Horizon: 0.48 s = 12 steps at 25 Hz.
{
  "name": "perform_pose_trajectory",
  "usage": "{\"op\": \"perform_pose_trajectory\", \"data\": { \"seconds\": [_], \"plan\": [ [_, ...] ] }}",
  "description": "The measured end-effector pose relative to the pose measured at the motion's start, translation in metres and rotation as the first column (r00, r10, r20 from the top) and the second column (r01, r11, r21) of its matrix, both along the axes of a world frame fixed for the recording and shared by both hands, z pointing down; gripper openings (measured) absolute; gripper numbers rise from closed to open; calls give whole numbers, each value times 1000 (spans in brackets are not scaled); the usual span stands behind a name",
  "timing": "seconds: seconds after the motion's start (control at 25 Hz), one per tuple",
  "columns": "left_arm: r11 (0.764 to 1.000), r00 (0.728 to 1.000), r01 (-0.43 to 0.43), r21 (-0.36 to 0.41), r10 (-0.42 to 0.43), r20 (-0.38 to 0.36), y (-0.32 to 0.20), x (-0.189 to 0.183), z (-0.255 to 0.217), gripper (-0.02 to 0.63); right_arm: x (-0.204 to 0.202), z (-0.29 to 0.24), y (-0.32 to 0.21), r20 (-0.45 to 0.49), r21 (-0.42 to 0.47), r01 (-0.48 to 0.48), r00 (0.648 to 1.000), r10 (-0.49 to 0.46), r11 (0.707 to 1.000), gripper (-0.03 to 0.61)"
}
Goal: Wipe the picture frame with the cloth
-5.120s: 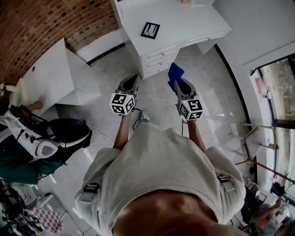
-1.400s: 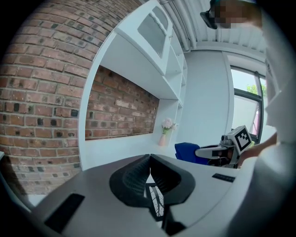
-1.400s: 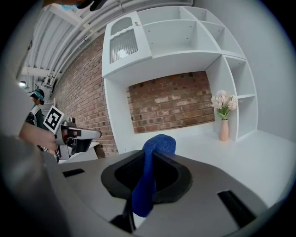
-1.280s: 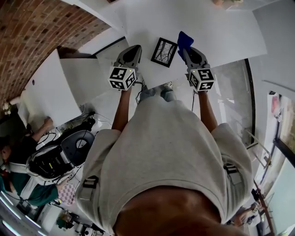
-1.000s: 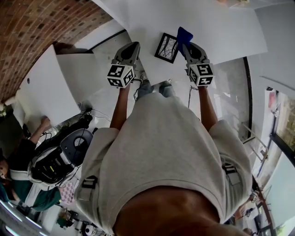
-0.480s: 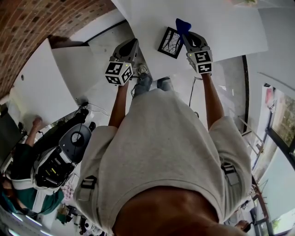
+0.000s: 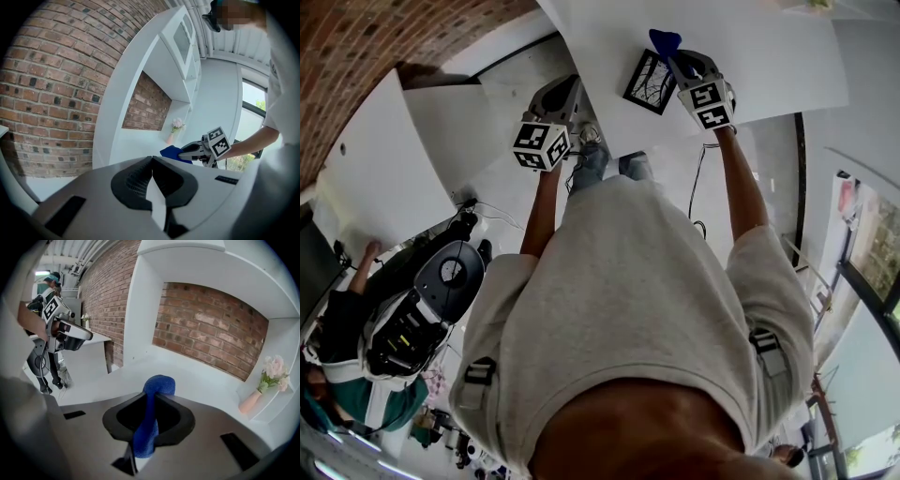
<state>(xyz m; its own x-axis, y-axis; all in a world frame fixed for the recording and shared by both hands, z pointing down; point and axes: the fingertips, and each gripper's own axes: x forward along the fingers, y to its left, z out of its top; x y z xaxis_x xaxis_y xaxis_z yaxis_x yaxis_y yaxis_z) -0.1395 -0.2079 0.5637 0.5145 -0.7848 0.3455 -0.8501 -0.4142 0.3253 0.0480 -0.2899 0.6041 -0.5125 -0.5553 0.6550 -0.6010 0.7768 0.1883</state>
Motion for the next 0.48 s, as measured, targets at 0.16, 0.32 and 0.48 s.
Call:
{"op": "perform_pose_trajectory", "data": {
  "seconds": [0.16, 0.32, 0.48],
  "plan": [
    [1000, 1000, 9, -3, -9, 1, 4, 1, 0, 17, -4, 5, -4, -12, -9, 21, 1000, -21, 1000, 61],
    [1000, 1000, 17, -8, -17, 2, 7, 1, 2, 17, -11, 14, -3, -18, -28, 40, 999, -40, 999, 61],
    [1000, 1000, 27, -10, -27, 4, 11, -1, 0, 17, -19, 24, 3, -28, -53, 60, 998, -62, 997, 61]
  ]
}}
